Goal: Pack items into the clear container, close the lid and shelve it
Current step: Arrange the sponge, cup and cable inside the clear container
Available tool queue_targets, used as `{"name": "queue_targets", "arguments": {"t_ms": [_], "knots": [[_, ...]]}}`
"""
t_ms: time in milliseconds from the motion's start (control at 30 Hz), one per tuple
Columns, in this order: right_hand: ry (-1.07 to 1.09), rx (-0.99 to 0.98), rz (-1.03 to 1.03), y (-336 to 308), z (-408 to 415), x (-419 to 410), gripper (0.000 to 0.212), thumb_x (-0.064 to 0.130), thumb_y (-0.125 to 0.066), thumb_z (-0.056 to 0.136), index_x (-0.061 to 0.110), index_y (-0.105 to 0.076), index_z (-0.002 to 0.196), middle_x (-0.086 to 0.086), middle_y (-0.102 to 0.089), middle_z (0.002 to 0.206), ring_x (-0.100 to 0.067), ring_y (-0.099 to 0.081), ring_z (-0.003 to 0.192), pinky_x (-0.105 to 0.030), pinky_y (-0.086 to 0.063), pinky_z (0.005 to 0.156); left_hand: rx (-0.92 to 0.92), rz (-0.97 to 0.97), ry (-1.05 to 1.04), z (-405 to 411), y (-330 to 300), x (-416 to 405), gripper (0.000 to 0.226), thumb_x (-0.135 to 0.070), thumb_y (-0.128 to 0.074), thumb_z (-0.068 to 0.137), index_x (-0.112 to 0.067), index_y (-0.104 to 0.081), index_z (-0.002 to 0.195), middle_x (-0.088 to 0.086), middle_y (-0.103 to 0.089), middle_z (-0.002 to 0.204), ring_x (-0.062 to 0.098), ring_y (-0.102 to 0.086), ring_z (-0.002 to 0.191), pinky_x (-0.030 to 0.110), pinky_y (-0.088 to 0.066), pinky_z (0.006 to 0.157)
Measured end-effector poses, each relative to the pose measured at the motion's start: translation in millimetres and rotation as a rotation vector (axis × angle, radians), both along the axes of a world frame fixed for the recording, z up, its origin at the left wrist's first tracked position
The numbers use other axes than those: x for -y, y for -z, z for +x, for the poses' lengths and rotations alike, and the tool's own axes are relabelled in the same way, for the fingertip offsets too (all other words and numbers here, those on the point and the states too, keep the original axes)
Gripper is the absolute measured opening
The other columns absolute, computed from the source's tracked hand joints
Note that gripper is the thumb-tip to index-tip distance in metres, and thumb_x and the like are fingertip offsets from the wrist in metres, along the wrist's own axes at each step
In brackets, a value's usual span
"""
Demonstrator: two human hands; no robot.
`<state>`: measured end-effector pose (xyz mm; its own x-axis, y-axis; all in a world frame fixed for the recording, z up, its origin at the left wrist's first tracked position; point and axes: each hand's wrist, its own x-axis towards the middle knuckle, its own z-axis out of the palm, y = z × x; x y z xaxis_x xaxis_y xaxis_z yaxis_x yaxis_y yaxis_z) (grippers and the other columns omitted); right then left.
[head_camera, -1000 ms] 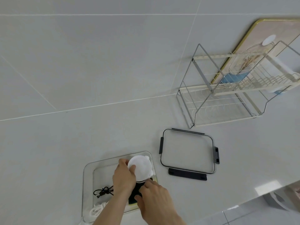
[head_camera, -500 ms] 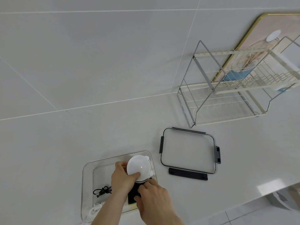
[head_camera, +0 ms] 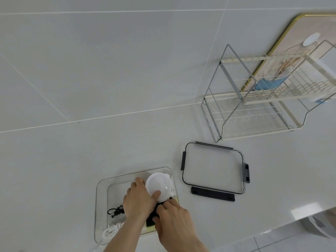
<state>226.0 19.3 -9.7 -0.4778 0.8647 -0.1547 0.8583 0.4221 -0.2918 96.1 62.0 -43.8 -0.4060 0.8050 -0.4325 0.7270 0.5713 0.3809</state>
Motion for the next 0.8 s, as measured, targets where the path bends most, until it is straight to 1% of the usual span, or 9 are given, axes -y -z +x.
{"name": "queue_targets", "arguments": {"t_ms": [133,200,267,367,467,567,667,733,800], "knots": [[-0.010,0.026,-0.026,-4,0,0,0.025,0.048,-0.079,0.057,0.030,-0.062,0.063,0.014,-0.061,0.063,-0.008,-0.063,0.067,-0.020,-0.042,0.036,0.041,0.084,-0.004,-13,-12,1,0.056,-0.046,-0.066,0.076,-0.021,-0.043,0.119,-0.004,-0.058,0.120,0.020,-0.056,0.108,0.037,-0.050,0.082],[0.005,0.017,-0.042,-6,1,-1,0.021,0.046,-0.077,0.063,0.030,-0.064,0.068,0.013,-0.063,0.065,-0.010,-0.063,0.068,-0.021,-0.043,0.038,-0.012,0.179,0.055,-28,-20,6,0.043,-0.036,-0.064,0.081,-0.023,-0.046,0.119,-0.007,-0.058,0.118,0.017,-0.055,0.108,0.034,-0.050,0.084],[0.001,-0.011,-0.062,-10,1,-1,0.016,0.041,-0.072,0.074,0.027,-0.067,0.079,0.010,-0.066,0.076,-0.013,-0.064,0.076,-0.023,-0.044,0.045,-0.106,0.221,0.190,-46,-23,13,0.035,-0.029,-0.059,0.086,-0.026,-0.049,0.120,-0.008,-0.060,0.118,0.016,-0.054,0.107,0.031,-0.048,0.086],[0.010,-0.041,-0.091,-18,2,-2,0.019,0.030,-0.055,0.093,0.022,-0.064,0.107,0.003,-0.066,0.105,-0.019,-0.057,0.102,-0.031,-0.048,0.066,-0.187,0.055,0.419,-64,-22,23,0.038,-0.022,-0.056,0.089,-0.028,-0.048,0.126,-0.008,-0.057,0.123,0.016,-0.051,0.110,0.028,-0.044,0.086],[0.014,-0.023,-0.113,-22,2,-5,0.023,0.024,-0.052,0.096,0.021,-0.060,0.118,0.002,-0.063,0.115,-0.021,-0.053,0.111,-0.035,-0.051,0.076,-0.226,-0.110,0.577,-67,-21,33,0.043,-0.009,-0.054,0.085,-0.027,-0.051,0.125,-0.003,-0.055,0.121,0.018,-0.052,0.107,0.027,-0.038,0.077],[0.013,-0.006,-0.146,-26,2,-6,0.027,0.022,-0.049,0.098,0.022,-0.056,0.124,0.002,-0.060,0.121,-0.020,-0.052,0.112,-0.034,-0.050,0.081,-0.215,-0.115,0.597,-67,-19,42,0.039,-0.009,-0.057,0.084,-0.027,-0.056,0.118,-0.003,-0.056,0.116,0.018,-0.052,0.103,0.026,-0.035,0.074],[0.067,-0.023,-0.138,-32,3,-7,0.026,0.024,-0.048,0.099,0.023,-0.056,0.123,0.002,-0.061,0.117,-0.021,-0.056,0.103,-0.032,-0.049,0.078,-0.169,-0.083,0.591,-67,-20,48,0.036,-0.013,-0.055,0.088,-0.028,-0.055,0.121,-0.003,-0.058,0.118,0.017,-0.051,0.105,0.026,-0.037,0.077],[0.136,-0.032,-0.143,-37,5,-8,0.024,0.024,-0.047,0.098,0.022,-0.056,0.121,0.001,-0.062,0.113,-0.023,-0.059,0.097,-0.031,-0.045,0.073,-0.148,0.008,0.518,-67,-23,48,0.034,-0.019,-0.050,0.092,-0.031,-0.051,0.124,-0.008,-0.058,0.121,0.016,-0.050,0.107,0.026,-0.041,0.085],[0.193,-0.016,-0.155,-41,6,-8,0.022,0.026,-0.046,0.098,0.022,-0.054,0.118,0.000,-0.063,0.109,-0.024,-0.060,0.094,-0.032,-0.045,0.072,-0.097,0.106,0.409,-63,-28,45,0.026,-0.029,-0.046,0.095,-0.033,-0.051,0.120,-0.012,-0.062,0.115,0.013,-0.052,0.102,0.026,-0.046,0.085]]}}
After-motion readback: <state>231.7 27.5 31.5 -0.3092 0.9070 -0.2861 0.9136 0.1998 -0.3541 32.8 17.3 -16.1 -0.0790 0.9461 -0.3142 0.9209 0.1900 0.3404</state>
